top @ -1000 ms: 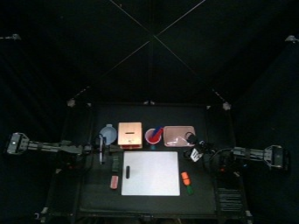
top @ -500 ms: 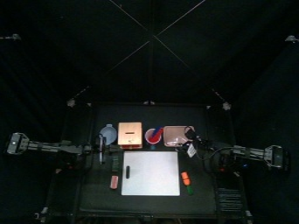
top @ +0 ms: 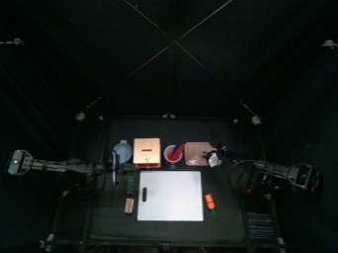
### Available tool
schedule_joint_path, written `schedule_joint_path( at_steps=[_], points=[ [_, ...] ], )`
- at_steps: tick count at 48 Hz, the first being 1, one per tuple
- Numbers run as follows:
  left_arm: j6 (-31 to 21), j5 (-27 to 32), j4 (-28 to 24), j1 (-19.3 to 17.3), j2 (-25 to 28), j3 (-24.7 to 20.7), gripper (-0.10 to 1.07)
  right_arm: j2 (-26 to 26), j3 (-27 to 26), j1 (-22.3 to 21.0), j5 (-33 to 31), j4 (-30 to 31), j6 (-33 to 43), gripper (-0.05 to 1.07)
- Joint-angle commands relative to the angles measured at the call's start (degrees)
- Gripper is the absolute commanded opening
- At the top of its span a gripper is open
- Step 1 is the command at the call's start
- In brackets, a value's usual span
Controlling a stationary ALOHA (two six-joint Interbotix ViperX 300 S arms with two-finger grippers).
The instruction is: Put cookie cutter on plate
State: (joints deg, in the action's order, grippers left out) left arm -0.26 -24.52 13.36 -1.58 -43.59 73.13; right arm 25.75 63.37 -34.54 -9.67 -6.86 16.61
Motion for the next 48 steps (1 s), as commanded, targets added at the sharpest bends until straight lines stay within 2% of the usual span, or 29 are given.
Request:
schedule_joint_path(
  at_steps=[1,6,16,24,29,36,48],
  points=[
    [0.00,-0.53,0.44,-0.18,0.18,-0.62,0.21,-0.53,-1.32,-0.53,1.49,0.09,-0.09,0.54],
    [0.00,-0.53,0.70,-0.18,0.18,-0.44,0.21,-1.93,-1.32,-0.62,3.08,-0.18,-0.09,0.60],
    [0.09,-0.53,1.14,-0.18,0.09,-0.44,0.21,-3.25,-2.02,-0.35,3.43,-0.26,-0.09,0.83],
    [0.18,-0.70,1.05,-0.18,0.00,-0.62,0.21,-0.35,-2.20,0.35,3.08,1.67,-0.26,0.96],
    [0.18,-0.70,1.14,-0.18,0.00,-0.70,0.21,2.20,-2.29,1.14,2.99,2.90,-0.18,0.97],
    [0.00,-0.70,1.23,-0.18,0.00,-0.70,0.21,5.80,-2.02,4.57,3.08,2.99,-0.18,0.97],
    [0.00,-0.70,1.23,-0.18,0.09,-0.53,0.21,7.73,-2.20,9.49,2.81,2.02,0.09,0.97]
  ],
)
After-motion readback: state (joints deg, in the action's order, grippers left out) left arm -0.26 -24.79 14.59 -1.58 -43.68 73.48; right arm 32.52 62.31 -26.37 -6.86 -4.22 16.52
